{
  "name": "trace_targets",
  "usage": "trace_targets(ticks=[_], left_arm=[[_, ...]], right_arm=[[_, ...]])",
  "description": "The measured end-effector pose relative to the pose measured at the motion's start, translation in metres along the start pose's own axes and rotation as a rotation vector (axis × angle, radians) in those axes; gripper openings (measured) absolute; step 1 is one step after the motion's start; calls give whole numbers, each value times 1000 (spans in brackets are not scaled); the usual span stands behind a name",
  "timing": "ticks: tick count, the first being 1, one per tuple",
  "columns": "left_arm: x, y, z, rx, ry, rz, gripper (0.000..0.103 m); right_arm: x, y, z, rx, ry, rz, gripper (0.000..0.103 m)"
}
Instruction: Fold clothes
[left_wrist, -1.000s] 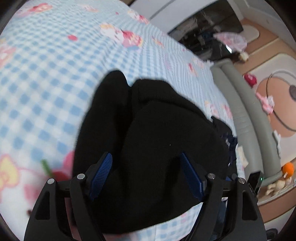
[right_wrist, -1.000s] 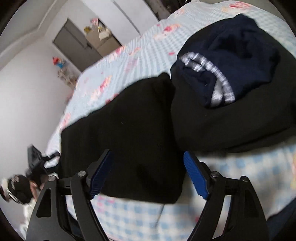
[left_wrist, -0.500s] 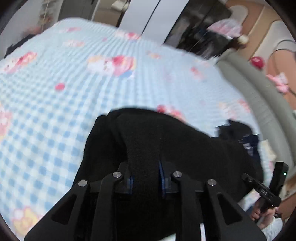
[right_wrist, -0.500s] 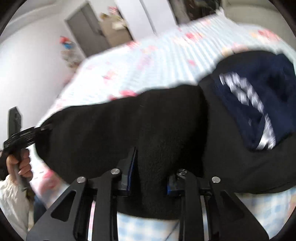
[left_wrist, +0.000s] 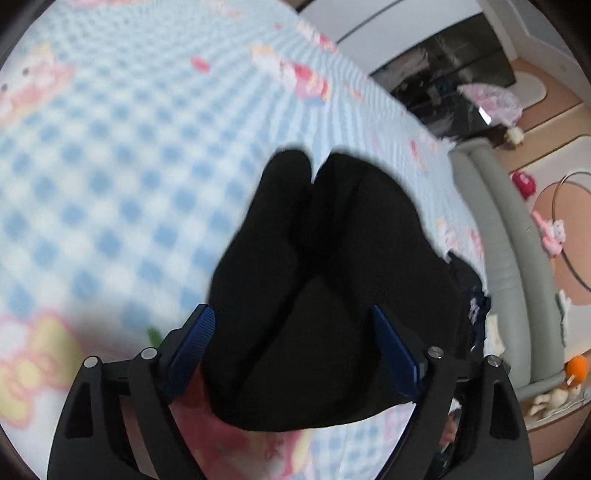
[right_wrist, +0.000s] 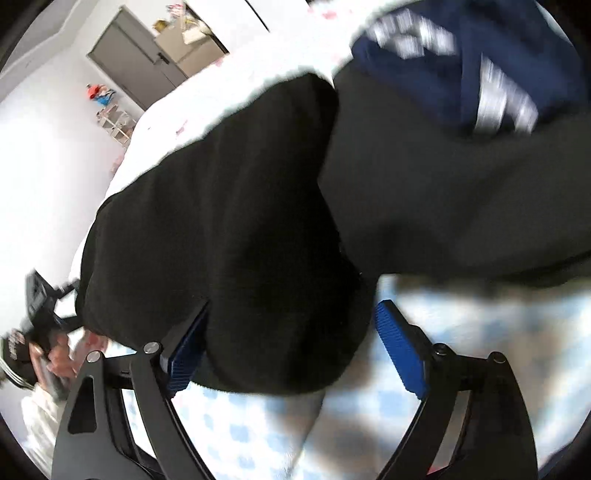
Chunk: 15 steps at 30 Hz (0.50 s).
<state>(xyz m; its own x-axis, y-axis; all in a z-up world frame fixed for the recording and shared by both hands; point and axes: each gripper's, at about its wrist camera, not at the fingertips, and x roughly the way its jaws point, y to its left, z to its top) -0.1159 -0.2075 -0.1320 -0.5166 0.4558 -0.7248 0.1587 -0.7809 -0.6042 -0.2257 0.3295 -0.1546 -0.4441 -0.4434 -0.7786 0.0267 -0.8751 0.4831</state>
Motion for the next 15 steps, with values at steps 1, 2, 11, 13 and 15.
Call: trace_targets(ticks=[1, 2, 11, 13, 15], left_arm=[[4, -5, -2, 19, 3, 1, 88], [8, -10, -3, 38, 7, -4, 85], [-48, -62, -11, 134, -72, -51, 24], [-78, -62, -27, 136, -110, -63, 24], [-104, -57, -42, 124, -130, -64, 24]], right_arm=[[8, -2, 1, 16, 14, 17, 92], [12, 0, 2, 14, 14, 30, 84], [-32, 39, 5, -64, -58, 116, 39], [-50, 51, -8, -86, -58, 175, 38], [-57, 59, -35, -110, -23, 177, 38]])
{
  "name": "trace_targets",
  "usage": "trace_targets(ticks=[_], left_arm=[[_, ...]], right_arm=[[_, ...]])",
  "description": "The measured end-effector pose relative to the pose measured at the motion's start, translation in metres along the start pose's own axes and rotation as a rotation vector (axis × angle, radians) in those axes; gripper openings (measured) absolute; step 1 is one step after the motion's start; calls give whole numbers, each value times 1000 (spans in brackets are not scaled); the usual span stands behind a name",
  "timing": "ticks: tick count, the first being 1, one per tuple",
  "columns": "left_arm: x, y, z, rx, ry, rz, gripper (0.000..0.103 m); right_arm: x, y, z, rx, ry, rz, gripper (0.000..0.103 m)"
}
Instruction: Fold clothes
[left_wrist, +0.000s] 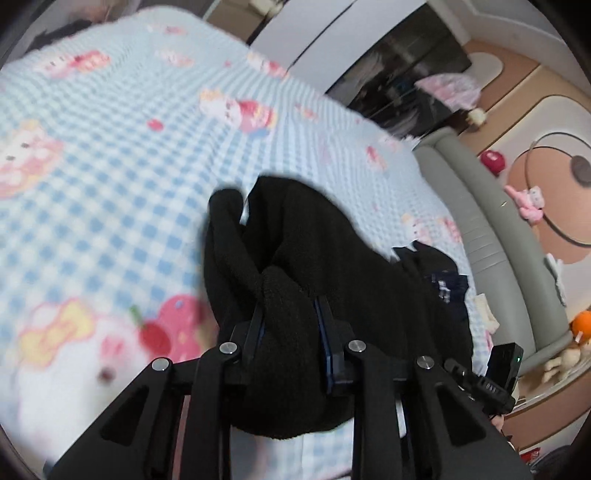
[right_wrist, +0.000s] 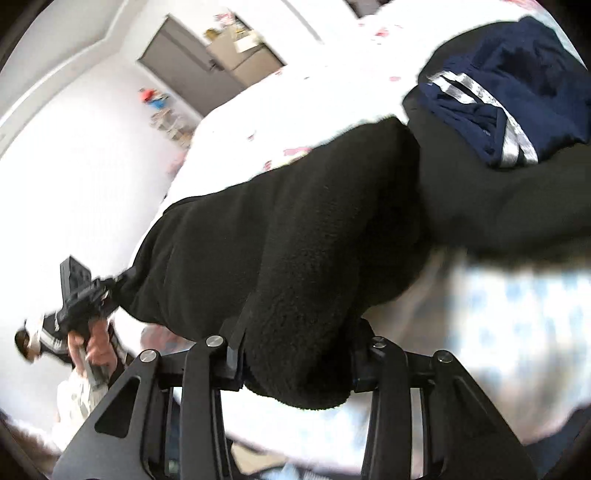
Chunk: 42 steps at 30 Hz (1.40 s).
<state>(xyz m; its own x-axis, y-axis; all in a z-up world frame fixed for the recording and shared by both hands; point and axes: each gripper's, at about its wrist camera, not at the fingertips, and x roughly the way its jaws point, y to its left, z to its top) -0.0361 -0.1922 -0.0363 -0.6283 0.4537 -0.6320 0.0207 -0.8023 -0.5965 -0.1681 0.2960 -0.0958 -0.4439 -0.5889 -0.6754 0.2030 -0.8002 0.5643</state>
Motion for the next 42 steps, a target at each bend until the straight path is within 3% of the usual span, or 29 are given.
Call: trace_targets(ticks=[3, 5, 7, 9, 12, 15, 18, 20, 22, 24, 26, 29, 32, 35, 38, 39, 41, 42], left_arm=[[-4, 29, -28, -77, 91, 60, 36], [2, 54, -44, -152, 160, 99, 37], [-16, 54, -49, -166, 83, 55, 36], [-45, 41, -44, -104, -48, 87, 39], [-63, 14, -35, -8, -126, 30, 45], [-35, -21, -33, 81, -51, -23, 45], [15, -69, -46, 194, 76, -88, 43], [46, -102, -60, 301, 122, -69, 43], [75, -117, -64, 347, 184, -6, 44], [98, -112, -60, 331, 217, 84, 46], [110, -97, -56, 237, 252, 78, 46], [113, -99, -55, 202, 263, 74, 45], [111, -103, -69, 228, 262, 99, 45], [116, -103, -69, 212, 259, 82, 45], [121, -96, -69, 192, 257, 59, 44], [125, -97, -69, 192, 255, 58, 44], [128, -99, -69, 202, 261, 55, 44], [126, -100, -69, 212, 267, 49, 46]], right_arm=[[12, -1, -38, 15, 97, -26, 47], [22, -11, -54, 66, 151, -39, 50], [26, -16, -64, 103, 177, -46, 53], [15, -8, -64, 70, 137, -55, 54], [-8, 8, -61, 30, 56, -76, 54], [-20, 17, -45, 44, -35, -159, 54], [-20, -1, -38, 61, -30, -230, 54], [-31, -30, -43, 35, 14, -278, 54], [-27, -37, -50, 12, 48, -272, 51], [-18, -33, -54, -13, 69, -233, 45], [-14, -23, -52, -47, 63, -196, 43], [-4, -21, -49, -61, 71, -187, 47], [6, -30, -57, -41, 144, -252, 50], [-1, -39, -76, -64, 152, -341, 51], [-17, -62, -93, 12, 156, -355, 54], [-23, -69, -97, 38, 155, -368, 53], [-35, -70, -100, 58, 132, -386, 39], [-41, -68, -100, 67, 114, -382, 40]])
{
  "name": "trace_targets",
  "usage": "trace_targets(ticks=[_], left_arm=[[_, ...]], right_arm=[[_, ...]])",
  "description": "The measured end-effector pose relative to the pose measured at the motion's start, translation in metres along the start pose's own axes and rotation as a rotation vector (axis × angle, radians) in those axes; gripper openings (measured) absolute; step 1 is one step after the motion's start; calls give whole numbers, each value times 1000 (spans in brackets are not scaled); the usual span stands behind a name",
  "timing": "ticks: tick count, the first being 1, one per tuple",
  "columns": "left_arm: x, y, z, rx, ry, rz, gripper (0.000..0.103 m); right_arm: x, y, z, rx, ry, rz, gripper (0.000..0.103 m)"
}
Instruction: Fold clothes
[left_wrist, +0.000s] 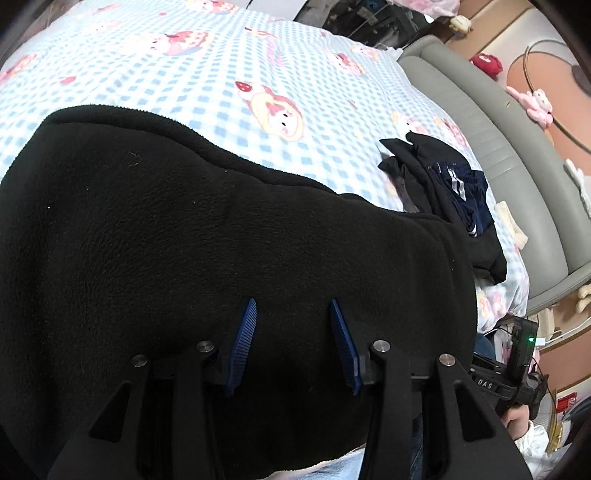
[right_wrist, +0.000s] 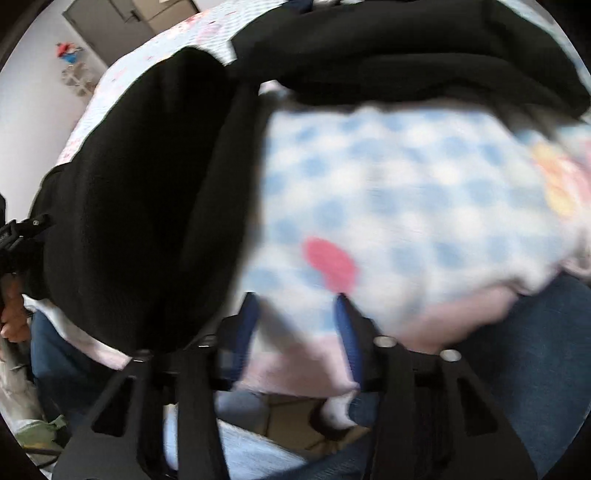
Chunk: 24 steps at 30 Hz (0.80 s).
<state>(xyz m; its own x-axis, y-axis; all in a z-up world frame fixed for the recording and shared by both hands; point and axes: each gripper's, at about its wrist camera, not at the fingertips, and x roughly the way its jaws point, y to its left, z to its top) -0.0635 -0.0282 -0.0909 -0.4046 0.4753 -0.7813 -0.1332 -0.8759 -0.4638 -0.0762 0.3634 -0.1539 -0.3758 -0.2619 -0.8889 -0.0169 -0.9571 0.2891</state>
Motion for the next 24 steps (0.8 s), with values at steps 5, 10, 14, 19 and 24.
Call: trace_targets(ticks=[5, 10, 14, 19, 24], left_arm=[[-41, -14, -14, 82, -81, -54, 53], [-51, 4, -39, 9, -133, -62, 55], [-61, 51, -43, -117, -134, -9, 24], [-98, 84, -38, -111, -154, 127, 29], [-120, 53, -47, 2, -287, 57, 64]], right_arm=[[-41, 27, 8, -35, -136, 99, 56], [-35, 81, 18, -174, -148, 190, 66], [11, 78, 8, -148, -39, 99, 64], [-3, 58, 2, -97, -79, 75, 70], [-36, 79, 6, -148, -233, 48, 69]])
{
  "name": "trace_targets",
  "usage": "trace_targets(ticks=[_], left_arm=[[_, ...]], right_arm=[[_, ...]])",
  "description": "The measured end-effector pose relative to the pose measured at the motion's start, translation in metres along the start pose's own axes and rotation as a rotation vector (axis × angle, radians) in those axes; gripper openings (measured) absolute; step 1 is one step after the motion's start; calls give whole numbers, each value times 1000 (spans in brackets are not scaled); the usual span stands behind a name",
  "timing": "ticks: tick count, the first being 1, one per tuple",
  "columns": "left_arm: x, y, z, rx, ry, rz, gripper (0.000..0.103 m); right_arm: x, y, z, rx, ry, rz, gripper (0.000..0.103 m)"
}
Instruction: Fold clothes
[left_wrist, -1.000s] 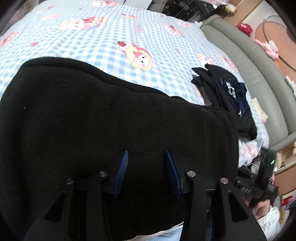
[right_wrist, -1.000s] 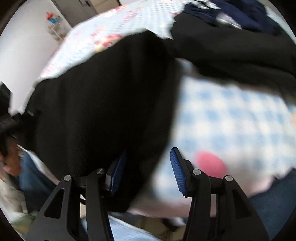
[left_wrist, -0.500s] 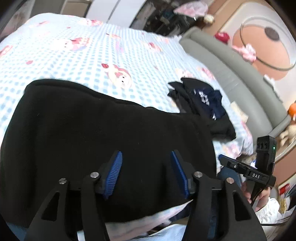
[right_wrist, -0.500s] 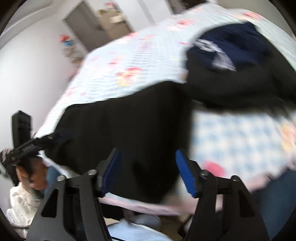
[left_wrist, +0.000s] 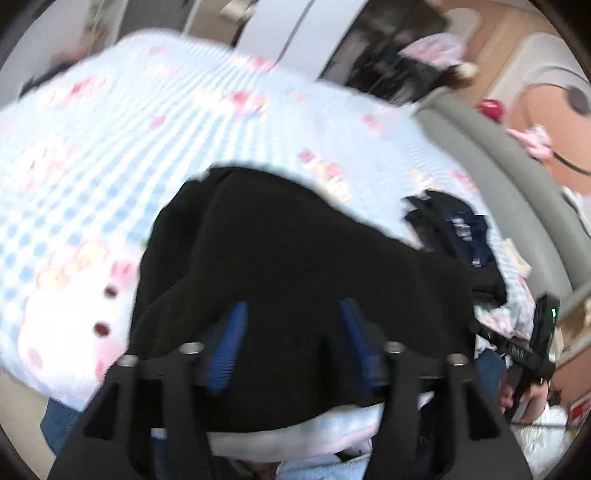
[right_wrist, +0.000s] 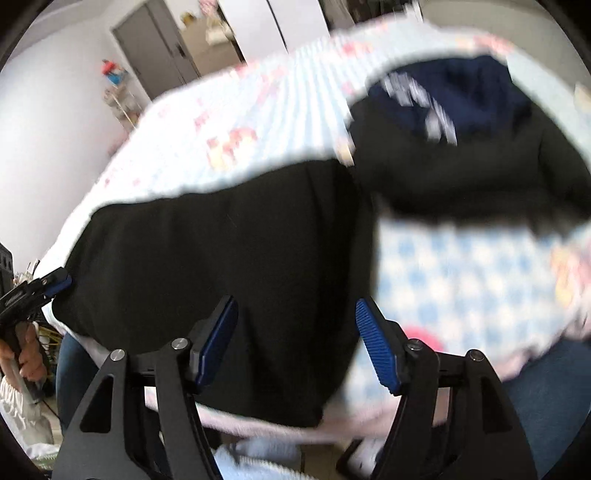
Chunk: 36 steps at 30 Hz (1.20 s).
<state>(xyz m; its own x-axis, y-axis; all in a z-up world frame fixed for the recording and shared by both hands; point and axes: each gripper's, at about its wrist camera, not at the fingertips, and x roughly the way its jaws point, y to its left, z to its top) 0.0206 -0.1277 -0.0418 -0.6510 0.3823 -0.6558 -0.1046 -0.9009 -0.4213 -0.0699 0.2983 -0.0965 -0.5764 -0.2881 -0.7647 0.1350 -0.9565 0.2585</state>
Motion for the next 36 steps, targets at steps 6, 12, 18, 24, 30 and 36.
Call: trace_targets(ticks=[6, 12, 18, 24, 30, 36], left_arm=[[47, 11, -12, -113, 96, 33, 51], [12, 63, 12, -279, -9, -98, 69], [12, 87, 25, -284, -21, 74, 82], [59, 108, 11, -211, 196, 7, 90], [80, 103, 19, -177, 262, 30, 94], [76, 73, 16, -52, 270, -61, 67]], right_arm=[[29, -3, -15, 17, 128, -4, 68], [-5, -20, -17, 88, 0, 127, 74], [21, -37, -24, 162, 127, 136, 88], [47, -16, -35, 85, 212, 147, 102], [49, -11, -34, 93, 202, 173, 83], [41, -9, -37, 91, 185, 314, 74]])
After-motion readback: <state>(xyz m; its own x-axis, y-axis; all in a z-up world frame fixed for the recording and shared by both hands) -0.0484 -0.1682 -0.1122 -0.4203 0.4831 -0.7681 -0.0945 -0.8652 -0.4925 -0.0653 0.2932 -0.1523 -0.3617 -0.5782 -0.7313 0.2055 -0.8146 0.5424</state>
